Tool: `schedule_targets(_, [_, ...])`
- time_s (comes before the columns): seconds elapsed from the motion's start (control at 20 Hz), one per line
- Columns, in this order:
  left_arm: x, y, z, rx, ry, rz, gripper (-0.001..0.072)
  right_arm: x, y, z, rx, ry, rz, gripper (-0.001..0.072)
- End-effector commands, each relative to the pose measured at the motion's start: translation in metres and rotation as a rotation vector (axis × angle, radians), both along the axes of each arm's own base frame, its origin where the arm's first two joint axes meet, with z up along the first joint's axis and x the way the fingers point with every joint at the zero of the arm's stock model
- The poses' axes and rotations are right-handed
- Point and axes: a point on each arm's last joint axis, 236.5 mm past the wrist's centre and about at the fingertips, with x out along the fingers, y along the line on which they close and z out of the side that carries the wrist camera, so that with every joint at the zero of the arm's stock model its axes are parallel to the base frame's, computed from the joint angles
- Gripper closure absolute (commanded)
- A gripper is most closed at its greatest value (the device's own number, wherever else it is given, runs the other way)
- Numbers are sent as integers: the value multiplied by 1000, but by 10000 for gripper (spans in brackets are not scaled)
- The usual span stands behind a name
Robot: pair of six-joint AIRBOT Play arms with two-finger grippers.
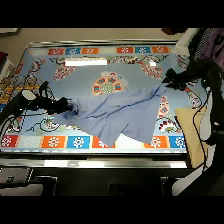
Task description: Fold the clothes and pants, and hang the long-sleeved shirts on hangers.
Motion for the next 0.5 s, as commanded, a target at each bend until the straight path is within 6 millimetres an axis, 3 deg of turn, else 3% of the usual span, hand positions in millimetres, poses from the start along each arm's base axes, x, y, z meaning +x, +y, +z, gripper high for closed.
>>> schedule_targets(0.0, [-3,0,-1,-2,10,-7,682,-28,4,15,-15,41,106,327])
schedule_targets(0.25, [-4,-1,-1,-3,14,-9,682,-86,20,58,-30,86,280,319])
schedule_targets(0.35, [-5,-1,-1,-5,20,-13,682,-116,46,57,50,140,318,260])
schedule_targets(0.45, [-7,-2,-2,-7,26,-17,682,-151,79,42,120,205,355,215])
